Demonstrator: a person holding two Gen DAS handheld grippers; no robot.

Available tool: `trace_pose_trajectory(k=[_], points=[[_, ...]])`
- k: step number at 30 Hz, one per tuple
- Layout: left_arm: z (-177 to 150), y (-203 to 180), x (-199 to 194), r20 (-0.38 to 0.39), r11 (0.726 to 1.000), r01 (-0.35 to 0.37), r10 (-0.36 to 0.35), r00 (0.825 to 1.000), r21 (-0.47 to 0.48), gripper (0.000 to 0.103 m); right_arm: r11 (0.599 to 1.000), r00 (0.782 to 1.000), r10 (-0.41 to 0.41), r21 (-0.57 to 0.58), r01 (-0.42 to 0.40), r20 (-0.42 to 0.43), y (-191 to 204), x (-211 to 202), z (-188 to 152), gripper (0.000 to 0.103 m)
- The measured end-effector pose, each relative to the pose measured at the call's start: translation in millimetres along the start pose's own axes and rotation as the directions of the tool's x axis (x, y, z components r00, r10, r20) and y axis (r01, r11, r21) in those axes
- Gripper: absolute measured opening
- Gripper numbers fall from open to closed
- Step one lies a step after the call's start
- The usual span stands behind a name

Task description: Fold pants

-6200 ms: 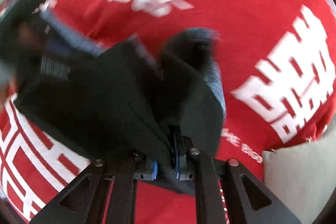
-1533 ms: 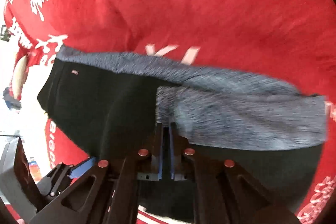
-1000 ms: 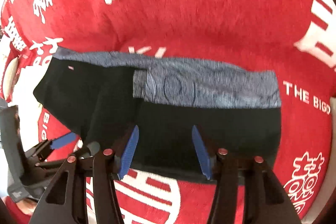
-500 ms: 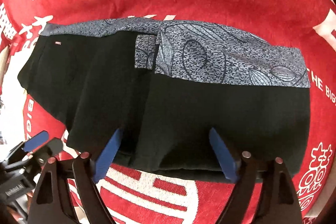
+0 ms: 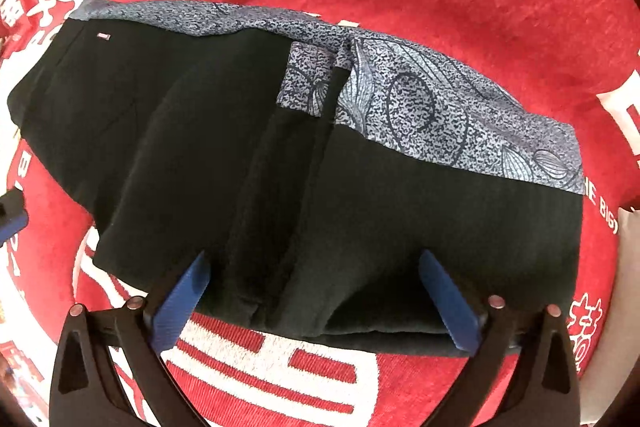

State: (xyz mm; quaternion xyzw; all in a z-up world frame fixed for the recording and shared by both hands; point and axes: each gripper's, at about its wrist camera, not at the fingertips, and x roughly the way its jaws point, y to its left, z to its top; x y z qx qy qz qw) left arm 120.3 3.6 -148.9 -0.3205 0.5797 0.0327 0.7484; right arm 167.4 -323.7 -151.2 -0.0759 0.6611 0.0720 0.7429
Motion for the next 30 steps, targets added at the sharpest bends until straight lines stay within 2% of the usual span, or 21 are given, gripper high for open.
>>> trace_pose_trajectory(k=[3, 9, 16, 21, 27, 28, 30], points=[[13.4, 20.5, -12.6, 0.053, 0.993, 0.088, -0.083, 0.995, -0.085, 0.082, 1.0, 1.0, -0.012, 0.001, 0.012, -0.003, 9.8, 5.1, 4.5, 0.103], [46.8, 63.8, -17.8, 0.168, 0.959, 0.169, -0.132, 0.977, -0.226, 0.082, 1.0, 1.0, -0.03, 0.004, 0.03, 0.002, 18.2, 11.4, 8.9, 0.103], [77.3, 87.3, 7.8, 0.188, 0.941, 0.217, -0.171, 0.967, -0.26, 0.082, 0.999, 0.999, -0.036, 0.008, 0.036, 0.014, 23.5, 15.6, 4.4, 0.103], [91.5, 85.4, 14.9, 0.216, 0.927, 0.292, -0.243, 0.946, -0.234, 0.082, 0.999, 0.999, -0.039, 0.015, 0.039, 0.025, 26.6, 18.3, -0.1, 0.103], [101.3, 75.4, 26.7, 0.235, 0.928, 0.298, -0.245, 0.941, -0.225, 0.096, 0.999, 0.999, -0.039, 0.019, 0.039, 0.033, 25.6, 20.7, -1.6, 0.103], [102.3, 72.9, 27.3, 0.236, 0.931, 0.289, -0.237, 0.943, -0.221, 0.098, 0.999, 0.999, -0.04, 0.019, 0.039, 0.032, 25.9, 21.7, -1.0, 0.103], [106.2, 64.1, 29.1, 0.209, 0.95, 0.23, -0.186, 0.96, -0.21, 0.098, 0.999, 0.999, -0.037, 0.019, 0.037, 0.025, 25.9, 22.5, 0.3, 0.103]])
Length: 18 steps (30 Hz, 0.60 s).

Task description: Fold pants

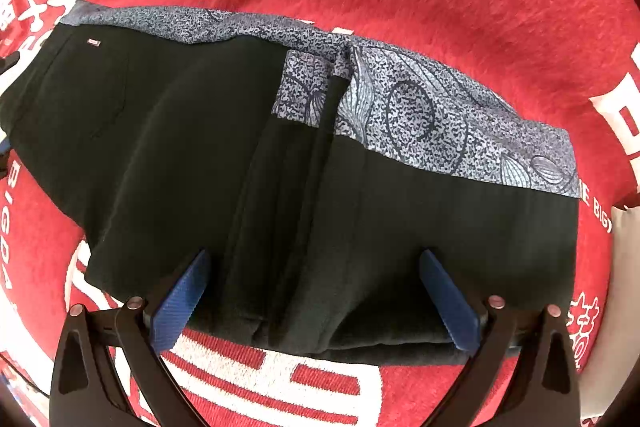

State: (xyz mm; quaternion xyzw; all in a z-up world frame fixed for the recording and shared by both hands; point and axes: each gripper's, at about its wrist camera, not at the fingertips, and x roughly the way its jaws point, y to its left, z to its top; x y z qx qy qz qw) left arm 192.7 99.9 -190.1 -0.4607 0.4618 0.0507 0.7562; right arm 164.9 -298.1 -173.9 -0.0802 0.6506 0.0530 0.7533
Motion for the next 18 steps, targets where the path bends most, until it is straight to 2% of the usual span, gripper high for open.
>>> trace_pose_trajectory(k=[1, 3, 5, 8, 11, 12, 16, 18], points=[[0.2, -3.8, -0.4, -0.003, 1.0, -0.028, 0.028, 1.0, 0.013, 0.096, 1.0, 1.0, 0.002, -0.002, -0.002, -0.004, -1.5, 0.3, 2.5, 0.103], [-0.9, -14.5, 0.4, 0.005, 0.991, -0.116, 0.116, 0.993, 0.063, 0.081, 1.0, 1.0, 0.001, -0.005, -0.001, -0.013, -2.7, -4.3, 8.5, 0.103], [-2.3, -21.4, 1.1, 0.019, 0.97, -0.207, 0.207, 0.978, 0.13, 0.034, 1.0, 1.0, -0.003, -0.003, 0.003, 0.003, -3.7, -19.3, 16.7, 0.103], [-7.1, -34.9, -3.3, 0.047, 0.944, -0.255, 0.251, 0.967, 0.209, 0.028, 0.998, 0.997, 0.06, -0.007, -0.06, 0.051, -0.9, -49.7, 32.6, 0.103], [-20.9, -63.5, -8.7, 0.119, 0.885, -0.316, 0.293, 0.949, 0.342, 0.028, 0.984, 0.984, 0.174, -0.047, -0.172, 0.045, 11.0, -71.8, 60.1, 0.103], [-28.6, -77.1, -10.8, 0.152, 0.852, -0.34, 0.304, 0.94, 0.398, 0.028, 0.976, 0.977, 0.213, -0.06, -0.211, 0.028, 16.3, -75.8, 71.1, 0.103], [-48.7, -105.5, -18.5, 0.225, 0.766, -0.382, 0.309, 0.924, 0.517, 0.028, 0.921, 0.925, 0.379, -0.08, -0.381, -0.039, 48.5, -93.6, 130.1, 0.103], [-58.3, -115.5, -21.0, 0.25, 0.723, -0.394, 0.305, 0.919, 0.567, 0.028, 0.891, 0.897, 0.434, -0.104, -0.441, -0.09, 79.6, -98.6, 159.7, 0.103]])
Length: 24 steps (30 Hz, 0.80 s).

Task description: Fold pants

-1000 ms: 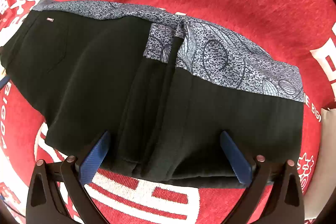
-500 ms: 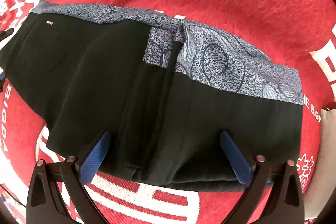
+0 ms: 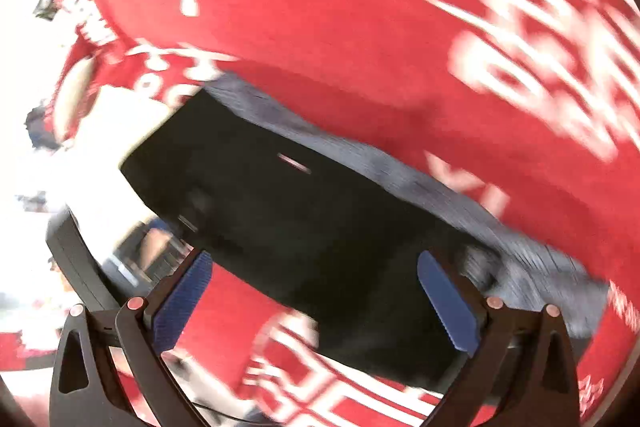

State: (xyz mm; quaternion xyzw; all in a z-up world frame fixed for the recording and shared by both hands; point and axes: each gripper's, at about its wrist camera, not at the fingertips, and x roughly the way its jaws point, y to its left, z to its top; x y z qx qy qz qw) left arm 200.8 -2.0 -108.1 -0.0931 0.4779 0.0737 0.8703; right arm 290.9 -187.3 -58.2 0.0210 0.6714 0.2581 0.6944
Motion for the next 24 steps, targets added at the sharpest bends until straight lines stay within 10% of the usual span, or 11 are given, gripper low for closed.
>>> trace_pose_trajectory(k=[8, 15, 17, 19, 24], points=[[3.4, -29.2, -9.6, 0.043, 0.993, -0.023, 0.018, 0.999, 0.119, 0.028, 0.973, 0.981, -0.019, -0.229, -0.027, -0.195, 110.3, 48.5, 96.0, 0.103], [1.0, -40.6, -15.2, 0.078, 0.985, -0.033, 0.02, 0.997, 0.171, 0.028, 0.933, 0.91, -0.217, -0.351, 0.086, -0.354, 136.3, 106.8, 93.8, 0.099], [0.7, -44.3, -18.5, 0.082, 0.982, -0.03, 0.015, 0.997, 0.185, 0.028, 0.942, 0.894, -0.226, -0.321, 0.099, -0.388, 125.6, 113.2, 91.4, 0.049], [0.2, -49.4, -18.7, 0.074, 0.979, -0.016, 0.001, 0.997, 0.201, 0.028, 0.96, 0.899, -0.19, -0.265, 0.087, -0.395, 108.4, 109.7, 90.8, 0.027], [2.3, -71.0, -35.2, 0.093, 0.967, 0.024, -0.049, 0.994, 0.255, 0.028, 0.975, 0.955, -0.099, -0.22, 0.036, -0.28, 81.3, 73.5, 81.8, 0.02]])
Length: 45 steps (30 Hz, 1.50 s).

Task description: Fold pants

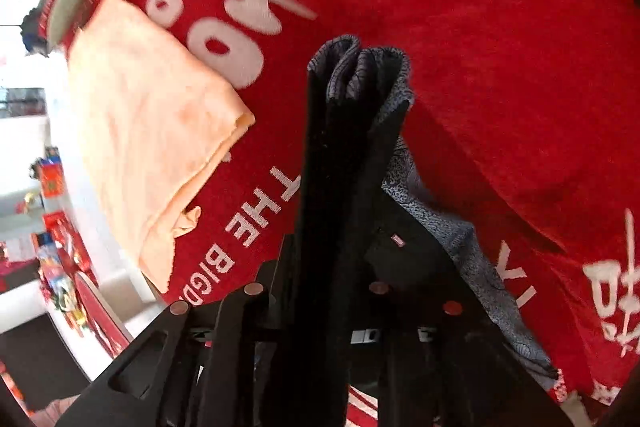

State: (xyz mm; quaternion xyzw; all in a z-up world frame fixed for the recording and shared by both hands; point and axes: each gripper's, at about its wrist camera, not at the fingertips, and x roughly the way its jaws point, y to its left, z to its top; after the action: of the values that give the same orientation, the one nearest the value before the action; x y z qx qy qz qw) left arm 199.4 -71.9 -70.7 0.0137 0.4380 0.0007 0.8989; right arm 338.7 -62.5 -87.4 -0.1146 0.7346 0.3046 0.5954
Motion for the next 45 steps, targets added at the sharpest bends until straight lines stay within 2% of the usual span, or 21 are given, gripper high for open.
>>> trace_pose_trajectory(k=[4, 7, 12, 19, 27, 30, 33, 36, 39, 40, 41, 43, 45], points=[[7.8, -26.6, -18.4, 0.024, 0.997, 0.049, -0.051, 0.998, 0.061, 0.028, 0.997, 0.991, 0.062, 0.038, -0.067, 0.119, -25.9, -35.6, -33.7, 0.019], [12.8, -50.2, -31.0, 0.025, 0.99, 0.098, -0.101, 0.995, 0.102, 0.028, 0.985, 0.971, 0.126, 0.092, -0.147, 0.203, -55.6, -58.2, -66.7, 0.018], [15.8, -98.6, -50.4, 0.017, 0.966, 0.171, -0.177, 0.984, 0.195, 0.028, 0.946, 0.916, 0.208, 0.169, -0.278, 0.344, -109.1, -92.8, -136.1, 0.017], [3.9, -183.2, -76.3, -0.041, 0.907, 0.265, -0.266, 0.963, 0.327, 0.028, 0.884, 0.838, 0.249, 0.24, -0.401, 0.486, -171.9, -114.9, -235.8, 0.017], [-23.8, -272.8, -75.9, -0.135, 0.83, 0.316, -0.286, 0.949, 0.459, 0.028, 0.793, 0.779, 0.244, 0.343, -0.503, 0.578, -242.7, -97.8, -329.2, 0.017], [-36.9, -297.9, -65.4, -0.172, 0.813, 0.326, -0.277, 0.945, 0.483, 0.028, 0.766, 0.774, 0.231, 0.38, -0.518, 0.589, -267.9, -78.3, -351.6, 0.017], [-55.4, -320.4, -48.8, -0.214, 0.799, 0.326, -0.249, 0.944, 0.506, 0.028, 0.749, 0.787, 0.217, 0.418, -0.514, 0.578, -292.6, -51.1, -366.4, 0.017], [-70.8, -330.6, -31.7, -0.254, 0.801, 0.316, -0.211, 0.944, 0.509, 0.028, 0.731, 0.798, 0.216, 0.449, -0.514, 0.562, -309.6, -23.9, -371.4, 0.018], [-77.4, -331.5, -24.6, -0.271, 0.801, 0.309, -0.191, 0.943, 0.513, 0.028, 0.718, 0.792, 0.223, 0.454, -0.528, 0.568, -318.5, 1.1, -373.9, 0.022], [-79.0, -330.8, -23.1, -0.278, 0.8, 0.314, -0.191, 0.941, 0.512, 0.036, 0.717, 0.791, 0.222, 0.454, -0.529, 0.57, -319.2, 5.0, -374.8, 0.025], [-79.4, -329.5, -22.7, -0.289, 0.8, 0.328, -0.202, 0.936, 0.503, 0.052, 0.716, 0.789, 0.218, 0.455, -0.53, 0.575, -318.9, 8.0, -375.6, 0.027], [-78.7, -323.0, -25.8, -0.291, 0.816, 0.333, -0.213, 0.933, 0.472, 0.07, 0.716, 0.788, 0.202, 0.462, -0.524, 0.581, -316.4, 11.4, -377.9, 0.028], [-77.3, -317.0, -29.5, -0.299, 0.82, 0.347, -0.227, 0.927, 0.455, 0.07, 0.708, 0.784, 0.197, 0.468, -0.529, 0.589, -316.2, 11.6, -379.2, 0.029]])
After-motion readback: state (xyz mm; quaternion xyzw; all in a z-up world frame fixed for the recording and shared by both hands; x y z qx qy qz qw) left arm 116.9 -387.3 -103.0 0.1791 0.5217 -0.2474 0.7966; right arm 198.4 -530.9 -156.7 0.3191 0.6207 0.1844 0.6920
